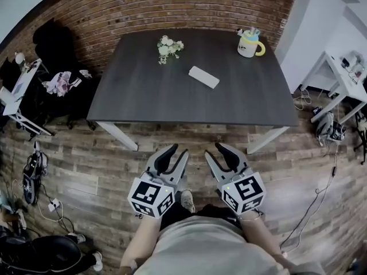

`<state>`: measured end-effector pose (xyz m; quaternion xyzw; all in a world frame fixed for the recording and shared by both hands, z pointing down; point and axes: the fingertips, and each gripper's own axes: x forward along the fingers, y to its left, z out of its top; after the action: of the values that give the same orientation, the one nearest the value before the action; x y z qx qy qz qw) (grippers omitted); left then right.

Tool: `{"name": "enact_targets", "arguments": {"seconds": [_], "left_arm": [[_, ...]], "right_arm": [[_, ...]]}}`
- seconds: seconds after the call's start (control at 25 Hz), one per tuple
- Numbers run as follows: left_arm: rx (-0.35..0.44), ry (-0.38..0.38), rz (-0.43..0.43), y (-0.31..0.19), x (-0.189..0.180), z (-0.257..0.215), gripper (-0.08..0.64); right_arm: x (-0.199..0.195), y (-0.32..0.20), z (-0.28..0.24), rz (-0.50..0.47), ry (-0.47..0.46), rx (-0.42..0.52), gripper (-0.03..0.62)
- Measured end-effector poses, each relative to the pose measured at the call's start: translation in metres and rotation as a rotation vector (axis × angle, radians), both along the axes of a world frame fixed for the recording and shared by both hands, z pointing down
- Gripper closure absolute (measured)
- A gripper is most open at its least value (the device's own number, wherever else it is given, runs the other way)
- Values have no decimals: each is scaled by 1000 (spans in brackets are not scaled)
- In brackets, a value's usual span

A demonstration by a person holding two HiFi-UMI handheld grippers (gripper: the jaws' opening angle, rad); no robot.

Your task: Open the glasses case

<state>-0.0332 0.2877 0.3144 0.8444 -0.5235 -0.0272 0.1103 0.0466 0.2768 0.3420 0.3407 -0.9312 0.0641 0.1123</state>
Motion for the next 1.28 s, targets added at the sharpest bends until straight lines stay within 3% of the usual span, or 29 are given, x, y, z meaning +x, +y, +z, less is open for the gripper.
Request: {"name": "enact_targets", "arguments": {"seconds": [0.28, 0.64, 1.28], "left_arm": [[-42, 32, 32, -30, -18, 15, 438], [-99, 46, -11, -62, -47, 37, 438], [-106, 27, 5, -245, -38, 34, 439]], "right_arm": [[-28, -17, 13, -5, 46, -46, 451], [-28, -63, 32, 41, 59, -90, 445], [-19, -264, 26, 36, 69, -51, 445]]}}
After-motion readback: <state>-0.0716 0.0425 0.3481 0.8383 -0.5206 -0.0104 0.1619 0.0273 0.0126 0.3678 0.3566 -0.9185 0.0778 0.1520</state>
